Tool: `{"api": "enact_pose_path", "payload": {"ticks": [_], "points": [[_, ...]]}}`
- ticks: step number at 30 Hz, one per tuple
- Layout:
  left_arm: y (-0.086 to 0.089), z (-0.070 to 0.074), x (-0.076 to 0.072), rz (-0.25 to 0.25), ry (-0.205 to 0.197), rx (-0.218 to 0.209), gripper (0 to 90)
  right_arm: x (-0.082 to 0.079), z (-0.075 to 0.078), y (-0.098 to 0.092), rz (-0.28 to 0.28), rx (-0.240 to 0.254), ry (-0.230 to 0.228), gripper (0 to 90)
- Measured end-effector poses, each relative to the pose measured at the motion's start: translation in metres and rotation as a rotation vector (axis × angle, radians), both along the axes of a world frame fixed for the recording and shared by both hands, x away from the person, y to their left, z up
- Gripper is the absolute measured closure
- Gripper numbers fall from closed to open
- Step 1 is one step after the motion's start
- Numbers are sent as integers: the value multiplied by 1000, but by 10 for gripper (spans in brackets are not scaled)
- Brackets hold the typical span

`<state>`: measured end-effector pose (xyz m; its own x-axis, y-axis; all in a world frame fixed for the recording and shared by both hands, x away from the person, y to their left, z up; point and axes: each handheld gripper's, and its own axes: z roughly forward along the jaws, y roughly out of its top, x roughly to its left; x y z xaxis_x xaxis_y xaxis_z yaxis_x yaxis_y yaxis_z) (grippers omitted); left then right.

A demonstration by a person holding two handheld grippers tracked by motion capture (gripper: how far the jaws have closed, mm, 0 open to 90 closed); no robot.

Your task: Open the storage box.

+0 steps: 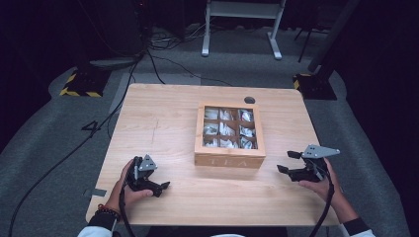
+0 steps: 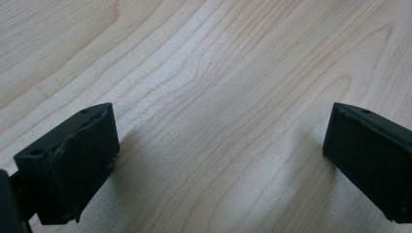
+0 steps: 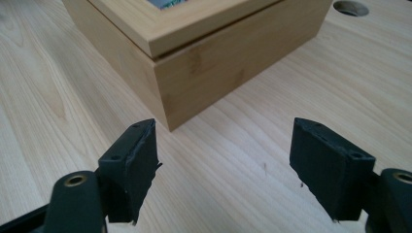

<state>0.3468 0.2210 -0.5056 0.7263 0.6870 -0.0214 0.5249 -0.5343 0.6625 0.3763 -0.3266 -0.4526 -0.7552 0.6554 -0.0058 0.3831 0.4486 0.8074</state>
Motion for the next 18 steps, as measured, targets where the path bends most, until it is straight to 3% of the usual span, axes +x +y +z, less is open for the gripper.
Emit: {"api": "enact_pose_path", "payload": {"ticks": [10, 18], "points": [[0, 0, 0, 0, -1, 1, 3, 10, 14, 19, 44, 13, -29, 324], [0, 0, 0, 1, -2, 1, 5, 15, 17, 40, 96, 0, -21, 346]]}}
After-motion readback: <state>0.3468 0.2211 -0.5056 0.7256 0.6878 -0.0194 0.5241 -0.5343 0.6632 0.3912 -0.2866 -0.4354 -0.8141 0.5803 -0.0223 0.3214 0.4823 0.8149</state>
